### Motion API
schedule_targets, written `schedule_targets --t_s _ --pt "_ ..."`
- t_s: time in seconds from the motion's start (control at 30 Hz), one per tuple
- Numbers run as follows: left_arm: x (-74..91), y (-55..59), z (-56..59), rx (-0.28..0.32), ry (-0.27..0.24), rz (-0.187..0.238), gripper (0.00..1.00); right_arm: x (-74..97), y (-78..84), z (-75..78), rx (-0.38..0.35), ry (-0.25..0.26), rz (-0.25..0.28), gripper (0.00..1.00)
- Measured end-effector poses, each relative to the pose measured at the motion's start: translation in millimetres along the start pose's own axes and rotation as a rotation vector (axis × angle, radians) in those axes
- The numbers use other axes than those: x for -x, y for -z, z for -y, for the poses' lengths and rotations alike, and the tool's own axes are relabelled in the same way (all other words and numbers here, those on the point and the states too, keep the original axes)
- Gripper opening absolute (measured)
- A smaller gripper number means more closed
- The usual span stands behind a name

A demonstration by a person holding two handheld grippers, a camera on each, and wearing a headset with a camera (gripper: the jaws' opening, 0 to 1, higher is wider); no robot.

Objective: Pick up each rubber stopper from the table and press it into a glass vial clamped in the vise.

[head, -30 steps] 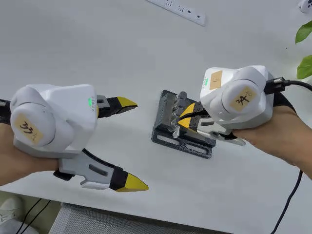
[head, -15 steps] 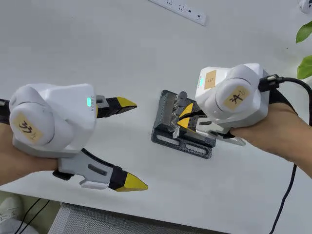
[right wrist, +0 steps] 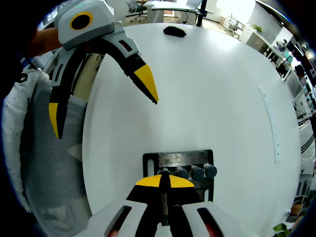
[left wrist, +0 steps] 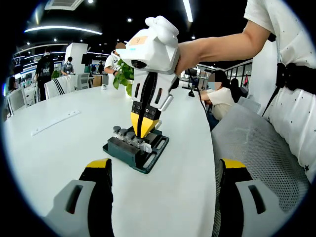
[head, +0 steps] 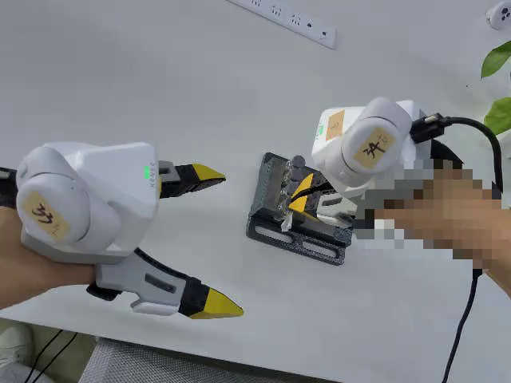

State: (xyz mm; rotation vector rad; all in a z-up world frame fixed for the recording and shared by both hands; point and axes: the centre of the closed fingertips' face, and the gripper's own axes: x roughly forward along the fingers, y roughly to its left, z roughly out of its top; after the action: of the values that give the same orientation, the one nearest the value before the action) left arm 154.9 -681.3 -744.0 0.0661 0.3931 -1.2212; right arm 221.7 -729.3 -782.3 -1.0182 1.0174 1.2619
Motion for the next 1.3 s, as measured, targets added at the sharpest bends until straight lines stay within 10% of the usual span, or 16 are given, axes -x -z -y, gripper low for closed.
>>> schedule_targets --t_s 1.3 --pt "-1.2 -6.7 -0.8 -0.004 -0.011 0.013 0.86 -4.6 3.5 1.1 -0.008 -0.061 -0.085 0.00"
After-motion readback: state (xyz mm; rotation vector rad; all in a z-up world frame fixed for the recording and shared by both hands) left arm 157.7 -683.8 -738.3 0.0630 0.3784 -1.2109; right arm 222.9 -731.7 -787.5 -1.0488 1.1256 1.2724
